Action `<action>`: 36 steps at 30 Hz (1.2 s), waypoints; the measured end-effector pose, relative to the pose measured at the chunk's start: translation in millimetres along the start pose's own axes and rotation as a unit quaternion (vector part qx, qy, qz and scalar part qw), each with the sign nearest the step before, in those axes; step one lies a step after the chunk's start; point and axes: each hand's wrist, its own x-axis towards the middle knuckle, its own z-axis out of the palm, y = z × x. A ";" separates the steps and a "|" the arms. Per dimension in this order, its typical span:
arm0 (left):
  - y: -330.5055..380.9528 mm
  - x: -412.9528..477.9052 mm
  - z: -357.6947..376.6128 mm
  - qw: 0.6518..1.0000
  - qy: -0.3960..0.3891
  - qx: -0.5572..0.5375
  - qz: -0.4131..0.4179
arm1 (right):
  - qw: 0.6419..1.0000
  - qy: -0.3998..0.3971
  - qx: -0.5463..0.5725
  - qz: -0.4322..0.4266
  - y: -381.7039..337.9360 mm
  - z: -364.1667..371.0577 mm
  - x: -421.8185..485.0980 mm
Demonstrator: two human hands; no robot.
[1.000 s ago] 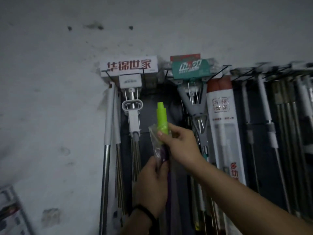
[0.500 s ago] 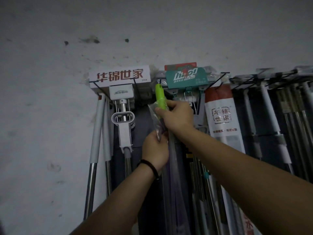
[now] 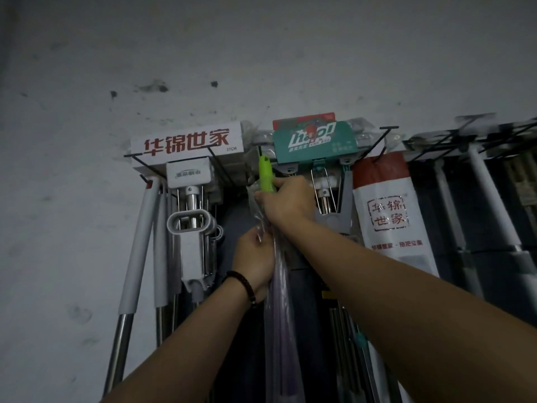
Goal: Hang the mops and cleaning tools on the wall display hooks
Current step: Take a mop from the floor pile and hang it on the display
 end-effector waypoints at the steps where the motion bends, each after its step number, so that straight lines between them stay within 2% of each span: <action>1: -2.4 1.2 0.6 1.000 0.004 -0.003 0.000 | 1.000 0.003 -0.002 0.000 2.6 2.2 0.8; 14: -0.7 -6.4 6.0 0.999 0.022 -0.048 0.009 | 0.999 -0.006 -0.001 -0.037 -2.3 -4.1 3.4; 23: -12.4 -6.5 20.1 0.996 0.016 -0.080 -0.023 | 0.998 -0.026 -0.060 -0.028 4.4 -2.0 3.7; 36: -48.2 15.5 22.5 0.995 0.093 -0.031 0.022 | 0.996 -0.021 -0.065 -0.064 20.4 10.2 -1.8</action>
